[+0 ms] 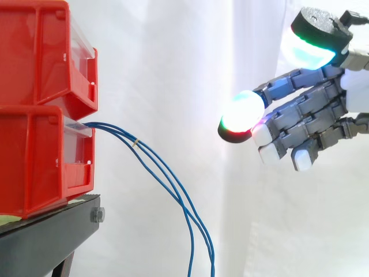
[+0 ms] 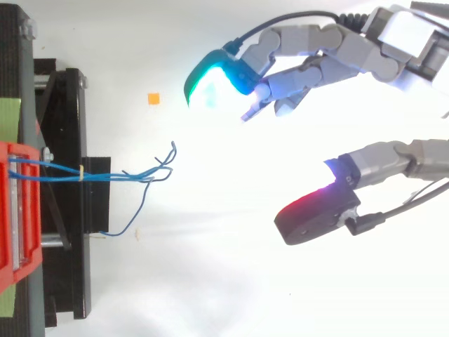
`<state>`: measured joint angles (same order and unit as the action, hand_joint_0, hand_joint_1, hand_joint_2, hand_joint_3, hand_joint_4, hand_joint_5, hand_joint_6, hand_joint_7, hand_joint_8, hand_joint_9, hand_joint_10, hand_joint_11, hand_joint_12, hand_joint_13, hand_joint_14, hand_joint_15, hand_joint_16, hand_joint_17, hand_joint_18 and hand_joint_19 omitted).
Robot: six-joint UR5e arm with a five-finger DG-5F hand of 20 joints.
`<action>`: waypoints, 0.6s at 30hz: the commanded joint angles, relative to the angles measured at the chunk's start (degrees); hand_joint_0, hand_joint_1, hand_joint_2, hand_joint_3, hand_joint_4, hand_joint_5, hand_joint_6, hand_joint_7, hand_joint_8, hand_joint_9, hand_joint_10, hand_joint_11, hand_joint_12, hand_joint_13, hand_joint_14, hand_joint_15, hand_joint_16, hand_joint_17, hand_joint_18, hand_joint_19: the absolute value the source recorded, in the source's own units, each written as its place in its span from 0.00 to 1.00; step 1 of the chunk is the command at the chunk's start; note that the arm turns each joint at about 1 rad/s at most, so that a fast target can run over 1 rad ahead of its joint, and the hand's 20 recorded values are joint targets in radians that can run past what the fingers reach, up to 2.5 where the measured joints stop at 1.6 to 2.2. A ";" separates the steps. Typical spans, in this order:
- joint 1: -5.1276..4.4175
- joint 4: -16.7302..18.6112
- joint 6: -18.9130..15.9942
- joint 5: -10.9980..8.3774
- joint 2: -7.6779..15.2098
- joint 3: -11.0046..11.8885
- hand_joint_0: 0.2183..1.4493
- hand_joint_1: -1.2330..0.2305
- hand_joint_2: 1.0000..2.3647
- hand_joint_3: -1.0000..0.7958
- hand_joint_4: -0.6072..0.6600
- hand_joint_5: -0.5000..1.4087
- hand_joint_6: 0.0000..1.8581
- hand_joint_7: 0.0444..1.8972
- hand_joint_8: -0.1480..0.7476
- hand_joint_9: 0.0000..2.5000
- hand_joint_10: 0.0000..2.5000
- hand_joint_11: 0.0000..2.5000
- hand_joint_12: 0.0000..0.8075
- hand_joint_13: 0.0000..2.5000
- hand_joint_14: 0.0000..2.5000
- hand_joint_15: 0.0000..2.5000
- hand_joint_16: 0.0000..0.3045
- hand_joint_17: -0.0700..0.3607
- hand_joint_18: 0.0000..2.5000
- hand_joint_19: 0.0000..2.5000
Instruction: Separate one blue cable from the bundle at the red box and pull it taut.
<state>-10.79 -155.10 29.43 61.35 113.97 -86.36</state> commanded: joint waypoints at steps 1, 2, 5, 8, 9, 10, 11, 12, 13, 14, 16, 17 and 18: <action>0.16 1.55 0.10 0.26 1.96 0.40 0.24 0.40 0.00 0.28 0.71 0.16 0.27 0.43 0.55 0.27 0.00 0.20 0.38 0.27 0.01 0.18 0.11 0.34 0.27 0.25; 0.16 1.81 0.10 0.09 2.49 0.40 0.24 0.40 0.00 0.28 0.71 0.16 0.27 0.43 0.55 0.27 0.00 0.20 0.38 0.27 0.00 0.18 0.11 0.34 0.27 0.25; 0.33 1.73 -0.34 0.35 3.72 1.10 0.24 0.40 0.00 0.28 0.71 0.16 0.27 0.43 0.55 0.27 0.00 0.20 0.39 0.27 0.00 0.18 0.11 0.34 0.27 0.25; 0.51 2.17 -0.87 0.70 5.65 1.98 0.24 0.41 0.00 0.28 0.71 0.16 0.27 0.43 0.55 0.27 0.00 0.20 0.39 0.27 0.00 0.18 0.11 0.34 0.27 0.26; 0.60 2.25 -1.13 0.70 6.18 2.33 0.24 0.41 0.00 0.28 0.71 0.16 0.27 0.44 0.55 0.27 0.00 0.20 0.39 0.27 0.00 0.18 0.11 0.34 0.27 0.25; 0.68 1.99 -1.66 0.88 6.62 3.39 0.24 0.41 0.00 0.28 0.71 0.16 0.27 0.43 0.55 0.27 0.00 0.20 0.39 0.27 0.00 0.18 0.11 0.34 0.27 0.26; 0.68 2.08 -1.75 1.05 6.53 3.56 0.24 0.41 0.00 0.28 0.71 0.16 0.27 0.44 0.55 0.27 0.00 0.20 0.39 0.27 0.00 0.18 0.11 0.34 0.27 0.26; 0.60 2.34 -1.48 0.96 6.62 3.74 0.24 0.41 0.00 0.28 0.71 0.16 0.27 0.44 0.55 0.27 0.00 0.20 0.39 0.27 0.00 0.18 0.11 0.34 0.27 0.26; 0.68 2.34 -1.39 0.96 6.62 3.83 0.24 0.41 0.00 0.28 0.71 0.16 0.27 0.43 0.55 0.27 0.00 0.21 0.39 0.27 0.00 0.18 0.11 0.34 0.27 0.25; 0.68 2.34 -1.22 0.96 6.62 3.83 0.24 0.41 0.00 0.28 0.71 0.16 0.27 0.43 0.55 0.27 0.00 0.20 0.39 0.27 0.01 0.18 0.11 0.34 0.27 0.26; 0.68 2.52 -0.96 1.05 6.62 3.83 0.24 0.41 0.00 0.28 0.72 0.16 0.27 0.43 0.55 0.27 0.00 0.20 0.39 0.27 0.00 0.18 0.11 0.34 0.27 0.26; 0.68 2.69 -0.96 1.14 6.62 3.83 0.24 0.41 0.00 0.28 0.72 0.16 0.27 0.44 0.55 0.27 0.00 0.20 0.39 0.27 0.01 0.18 0.11 0.34 0.27 0.26; 0.68 2.78 -0.96 1.14 6.62 3.83 0.24 0.41 0.00 0.28 0.72 0.16 0.27 0.44 0.55 0.27 0.00 0.20 0.39 0.27 0.01 0.18 0.11 0.34 0.27 0.26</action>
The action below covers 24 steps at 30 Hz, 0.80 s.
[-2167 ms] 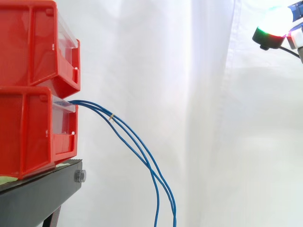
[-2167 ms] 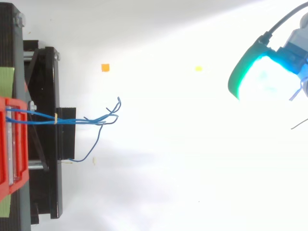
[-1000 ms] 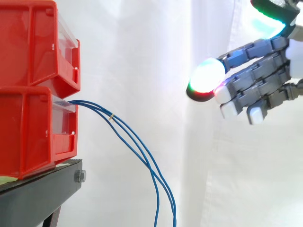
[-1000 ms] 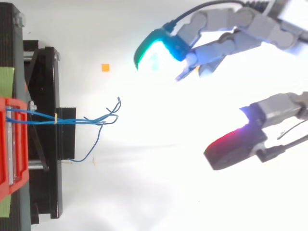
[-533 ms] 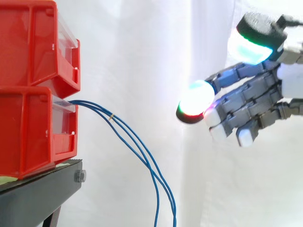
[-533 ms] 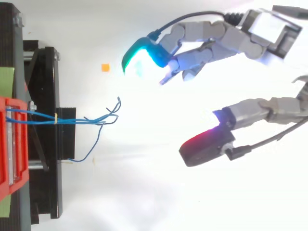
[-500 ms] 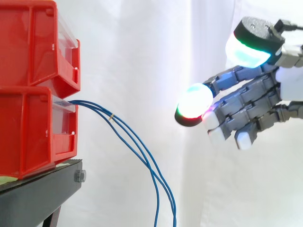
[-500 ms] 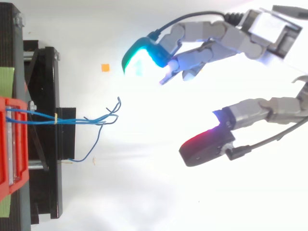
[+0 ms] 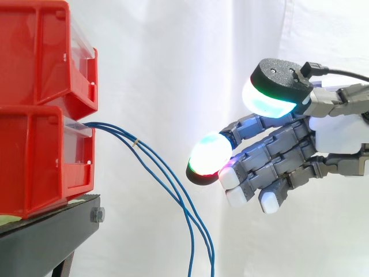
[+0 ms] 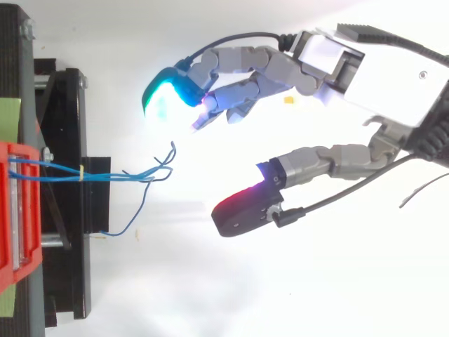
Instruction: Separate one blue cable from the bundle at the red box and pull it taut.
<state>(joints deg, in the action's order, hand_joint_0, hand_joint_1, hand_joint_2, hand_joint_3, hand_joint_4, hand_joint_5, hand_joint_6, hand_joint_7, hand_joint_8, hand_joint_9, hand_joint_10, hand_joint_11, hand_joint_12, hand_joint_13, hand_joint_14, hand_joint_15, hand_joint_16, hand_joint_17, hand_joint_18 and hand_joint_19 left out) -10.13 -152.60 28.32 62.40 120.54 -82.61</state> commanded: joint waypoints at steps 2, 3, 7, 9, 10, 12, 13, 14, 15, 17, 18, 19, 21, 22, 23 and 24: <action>0.02 0.73 0.69 0.00 0.04 0.08 0.24 0.41 0.00 0.28 0.72 0.16 0.27 0.44 0.55 0.28 0.00 0.20 0.39 0.27 0.01 0.18 0.11 0.34 0.27 0.26; 0.02 0.73 0.95 0.00 0.04 0.08 0.24 0.41 0.00 0.28 0.72 0.16 0.27 0.44 0.55 0.28 0.00 0.20 0.39 0.27 0.00 0.18 0.11 0.34 0.27 0.26; 0.20 0.73 0.95 -0.08 1.18 0.08 0.24 0.41 0.00 0.28 0.72 0.16 0.27 0.44 0.55 0.28 0.00 0.21 0.39 0.27 0.00 0.18 0.11 0.34 0.27 0.26; 0.37 0.99 0.78 0.18 2.33 0.17 0.24 0.41 0.00 0.28 0.72 0.16 0.27 0.44 0.55 0.28 0.00 0.20 0.39 0.27 0.00 0.18 0.11 0.34 0.27 0.26; 0.46 1.34 0.69 0.18 2.94 0.43 0.24 0.41 0.00 0.28 0.72 0.16 0.27 0.44 0.55 0.28 0.00 0.21 0.39 0.27 0.01 0.18 0.11 0.35 0.27 0.26; 0.63 1.87 0.34 0.27 3.38 1.22 0.24 0.41 0.00 0.28 0.73 0.16 0.27 0.44 0.55 0.28 0.00 0.21 0.39 0.27 0.00 0.18 0.12 0.35 0.27 0.26; 0.81 2.49 0.07 0.88 4.79 2.01 0.24 0.41 0.00 0.28 0.72 0.16 0.27 0.44 0.55 0.28 0.00 0.21 0.39 0.27 0.00 0.18 0.12 0.35 0.27 0.26; 0.90 2.31 -0.19 1.23 5.31 2.98 0.24 0.41 0.00 0.28 0.73 0.16 0.27 0.44 0.55 0.28 0.00 0.20 0.39 0.27 0.00 0.18 0.12 0.35 0.27 0.26; 0.90 2.31 -0.28 1.50 5.67 3.15 0.24 0.41 0.00 0.28 0.73 0.16 0.27 0.44 0.56 0.28 0.00 0.21 0.39 0.28 0.00 0.18 0.12 0.35 0.27 0.26; 0.99 2.57 -0.63 2.20 7.51 4.12 0.24 0.41 0.00 0.28 0.73 0.16 0.27 0.44 0.56 0.28 0.00 0.21 0.39 0.28 0.00 0.19 0.12 0.35 0.27 0.26; 1.16 2.66 -1.33 2.47 8.57 5.00 0.24 0.42 0.00 0.28 0.73 0.16 0.27 0.44 0.56 0.28 0.00 0.21 0.40 0.28 0.01 0.18 0.12 0.35 0.27 0.26; 1.34 3.01 -2.12 2.90 9.97 5.88 0.24 0.42 0.00 0.28 0.73 0.16 0.27 0.44 0.56 0.28 0.00 0.21 0.40 0.28 0.01 0.19 0.12 0.35 0.27 0.26; 1.51 3.01 -3.09 3.52 10.50 7.11 0.24 0.42 0.00 0.28 0.73 0.16 0.27 0.44 0.55 0.28 0.00 0.21 0.40 0.28 0.00 0.19 0.12 0.35 0.27 0.27; 1.51 3.01 -3.09 3.52 10.50 7.11 0.24 0.43 0.00 0.28 0.73 0.16 0.27 0.44 0.56 0.28 0.00 0.21 0.40 0.28 0.01 0.19 0.12 0.35 0.27 0.27; 1.51 3.28 -3.18 4.05 10.50 7.11 0.24 0.43 0.00 0.28 0.73 0.16 0.27 0.44 0.56 0.28 0.00 0.21 0.40 0.28 0.00 0.19 0.12 0.35 0.27 0.27; 1.51 3.28 -3.27 4.14 10.50 7.11 0.23 0.44 0.00 0.28 0.73 0.16 0.27 0.44 0.56 0.28 0.00 0.21 0.40 0.28 0.00 0.19 0.12 0.35 0.28 0.27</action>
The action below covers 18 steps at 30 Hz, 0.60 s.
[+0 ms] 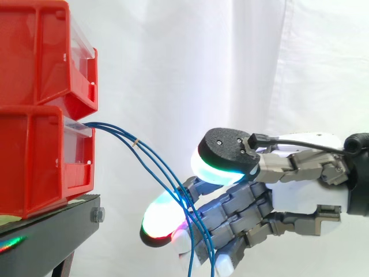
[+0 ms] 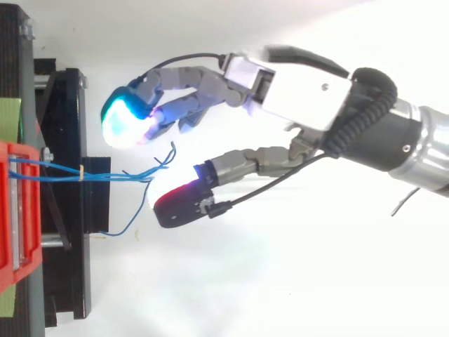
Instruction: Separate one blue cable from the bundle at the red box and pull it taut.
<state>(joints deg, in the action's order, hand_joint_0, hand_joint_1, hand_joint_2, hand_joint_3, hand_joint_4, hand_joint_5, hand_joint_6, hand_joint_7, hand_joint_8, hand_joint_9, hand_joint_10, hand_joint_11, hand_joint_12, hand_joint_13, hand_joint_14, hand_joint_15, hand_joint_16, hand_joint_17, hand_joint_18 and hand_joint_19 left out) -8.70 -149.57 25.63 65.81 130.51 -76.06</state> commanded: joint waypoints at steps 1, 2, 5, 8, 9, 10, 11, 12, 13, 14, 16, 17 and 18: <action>0.18 0.24 -0.58 0.99 0.53 0.56 0.23 0.45 0.00 0.28 0.73 0.16 0.27 0.44 0.56 0.28 0.00 0.21 0.41 0.28 0.00 0.19 0.12 0.36 0.28 0.27; 0.27 0.24 -0.67 1.08 0.53 0.56 0.22 0.46 0.00 0.28 0.73 0.16 0.27 0.44 0.56 0.28 0.00 0.21 0.42 0.28 0.00 0.19 0.13 0.37 0.28 0.27; 0.44 1.29 -0.93 2.22 0.62 0.56 0.21 0.49 0.00 0.28 0.74 0.16 0.27 0.45 0.57 0.29 0.00 0.21 0.44 0.28 0.00 0.20 0.14 0.39 0.28 0.28; 0.71 4.02 -2.69 3.89 1.59 0.56 0.21 0.49 0.00 0.28 0.75 0.17 0.27 0.45 0.57 0.29 0.00 0.21 0.45 0.28 0.00 0.20 0.15 0.40 0.28 0.28; 0.71 5.69 -3.92 5.03 2.11 0.47 0.21 0.49 0.00 0.28 0.75 0.17 0.27 0.46 0.57 0.29 0.00 0.21 0.45 0.28 0.01 0.20 0.15 0.40 0.28 0.28; 0.79 6.92 -4.71 5.74 2.47 0.56 0.20 0.49 0.00 0.28 0.75 0.17 0.27 0.46 0.57 0.28 0.00 0.21 0.45 0.28 0.00 0.20 0.15 0.40 0.28 0.28; 0.79 6.92 -4.71 5.74 2.47 0.56 0.21 0.49 0.00 0.28 0.75 0.17 0.27 0.46 0.57 0.29 0.00 0.21 0.46 0.28 0.00 0.20 0.15 0.40 0.28 0.28; 0.88 8.33 -5.41 6.35 3.26 0.56 0.21 0.48 0.00 0.28 0.75 0.17 0.27 0.46 0.57 0.29 0.00 0.21 0.45 0.28 0.01 0.20 0.15 0.40 0.28 0.28; 0.88 10.52 -6.38 6.79 3.87 0.56 0.21 0.48 0.00 0.28 0.75 0.17 0.27 0.46 0.57 0.28 0.00 0.21 0.46 0.29 0.00 0.20 0.15 0.40 0.28 0.28; 0.97 11.23 -6.64 6.97 4.31 0.56 0.21 0.48 0.00 0.28 0.76 0.17 0.27 0.46 0.57 0.29 0.00 0.21 0.45 0.28 0.01 0.20 0.15 0.39 0.28 0.28; 0.97 12.81 -7.61 7.41 5.28 1.09 0.22 0.47 0.00 0.28 0.76 0.17 0.27 0.47 0.57 0.29 0.00 0.22 0.45 0.29 0.01 0.20 0.14 0.39 0.28 0.28; 1.06 13.16 -7.96 7.76 5.37 1.18 0.22 0.47 0.00 0.28 0.76 0.17 0.27 0.47 0.57 0.29 0.00 0.22 0.45 0.29 0.01 0.20 0.14 0.39 0.28 0.28; 1.06 13.42 -8.75 8.29 5.45 1.18 0.22 0.47 0.00 0.28 0.75 0.17 0.27 0.47 0.57 0.29 0.00 0.22 0.45 0.29 0.01 0.20 0.14 0.39 0.28 0.29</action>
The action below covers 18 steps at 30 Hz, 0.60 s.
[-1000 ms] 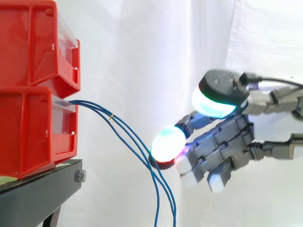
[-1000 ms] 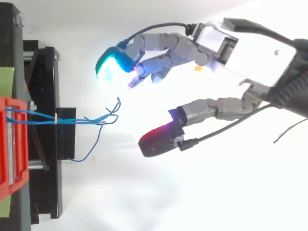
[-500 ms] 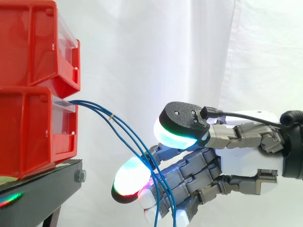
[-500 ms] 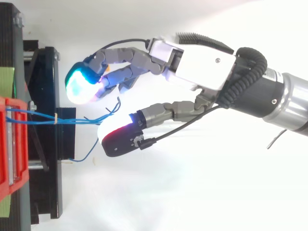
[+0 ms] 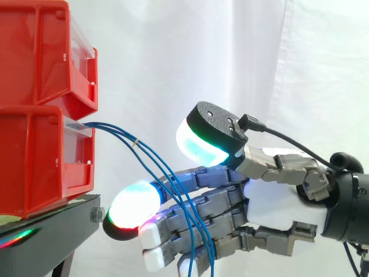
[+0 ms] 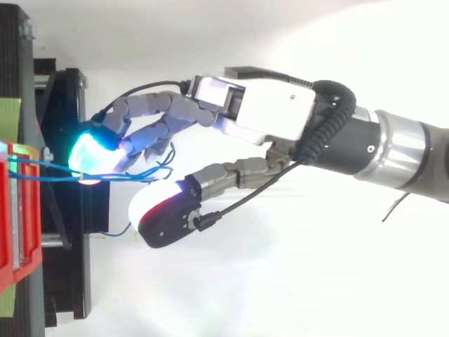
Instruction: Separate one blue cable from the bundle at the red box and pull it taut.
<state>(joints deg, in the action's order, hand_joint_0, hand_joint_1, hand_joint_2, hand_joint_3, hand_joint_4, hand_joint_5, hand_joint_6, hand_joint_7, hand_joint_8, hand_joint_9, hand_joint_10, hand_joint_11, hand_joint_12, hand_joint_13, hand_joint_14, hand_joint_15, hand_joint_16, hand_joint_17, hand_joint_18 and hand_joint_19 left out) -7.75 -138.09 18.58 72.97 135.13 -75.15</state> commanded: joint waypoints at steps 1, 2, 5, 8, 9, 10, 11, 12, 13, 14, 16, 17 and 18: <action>0.10 1.95 -1.70 1.12 0.83 0.27 0.23 0.46 0.00 0.28 0.75 0.17 0.27 0.47 0.56 0.29 0.00 0.22 0.45 0.29 0.01 0.21 0.14 0.39 0.28 0.29; 0.10 1.78 -2.32 1.56 0.83 0.18 0.24 0.45 0.00 0.28 0.75 0.18 0.27 0.50 0.56 0.29 0.00 0.22 0.44 0.29 0.01 0.21 0.14 0.38 0.28 0.29; 0.10 1.78 -3.64 2.44 0.83 0.27 0.26 0.43 0.00 0.28 0.72 0.18 0.27 0.55 0.55 0.29 0.00 0.23 0.44 0.29 0.01 0.21 0.14 0.38 0.28 0.30; 0.10 1.78 -4.43 2.71 0.83 0.36 0.28 0.41 0.00 0.30 0.70 0.18 0.27 0.58 0.55 0.30 0.00 0.23 0.43 0.30 0.01 0.22 0.13 0.37 0.28 0.30; 0.10 1.78 -4.52 2.71 0.83 0.36 0.28 0.41 0.00 0.30 0.70 0.18 0.27 0.58 0.55 0.30 0.00 0.23 0.43 0.30 0.01 0.22 0.13 0.37 0.29 0.30; 0.10 1.78 -4.52 2.79 0.83 0.27 0.29 0.41 0.00 0.31 0.69 0.18 0.27 0.59 0.55 0.30 0.00 0.24 0.43 0.30 0.01 0.22 0.13 0.37 0.29 0.30; 0.10 1.78 -4.60 2.88 0.83 0.27 0.29 0.40 0.00 0.31 0.69 0.18 0.27 0.59 0.54 0.30 0.00 0.24 0.43 0.30 0.01 0.22 0.13 0.37 0.29 0.30; 0.19 1.78 -4.69 3.06 0.83 0.36 0.29 0.40 0.00 0.32 0.69 0.18 0.27 0.59 0.54 0.30 0.00 0.24 0.43 0.30 0.01 0.22 0.13 0.37 0.29 0.30; 0.19 1.78 -4.69 3.06 0.83 0.36 0.30 0.40 0.00 0.32 0.69 0.18 0.27 0.60 0.55 0.30 0.00 0.24 0.43 0.30 0.01 0.22 0.13 0.37 0.29 0.30; 0.10 1.78 -4.78 3.32 0.83 0.36 0.30 0.40 0.00 0.32 0.69 0.18 0.27 0.60 0.54 0.30 0.00 0.24 0.43 0.30 0.01 0.22 0.13 0.37 0.29 0.30; 0.19 1.78 -5.13 3.76 0.83 0.36 0.30 0.40 0.00 0.33 0.69 0.18 0.27 0.60 0.55 0.30 0.00 0.24 0.43 0.31 0.01 0.23 0.13 0.37 0.30 0.31; 0.19 1.78 -5.31 3.94 0.83 0.27 0.31 0.40 0.00 0.33 0.69 0.18 0.27 0.60 0.54 0.30 0.00 0.24 0.43 0.31 0.01 0.23 0.13 0.37 0.30 0.31; 0.27 1.86 -5.39 4.11 0.83 0.36 0.31 0.41 0.01 0.33 0.68 0.18 0.27 0.60 0.54 0.30 0.00 0.24 0.43 0.31 0.01 0.23 0.13 0.37 0.30 0.31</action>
<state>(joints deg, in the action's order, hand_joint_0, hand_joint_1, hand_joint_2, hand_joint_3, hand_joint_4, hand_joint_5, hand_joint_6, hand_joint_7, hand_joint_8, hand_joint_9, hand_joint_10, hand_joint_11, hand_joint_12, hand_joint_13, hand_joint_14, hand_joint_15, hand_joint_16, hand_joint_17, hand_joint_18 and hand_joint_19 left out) -7.57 -136.31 13.51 76.62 135.96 -74.84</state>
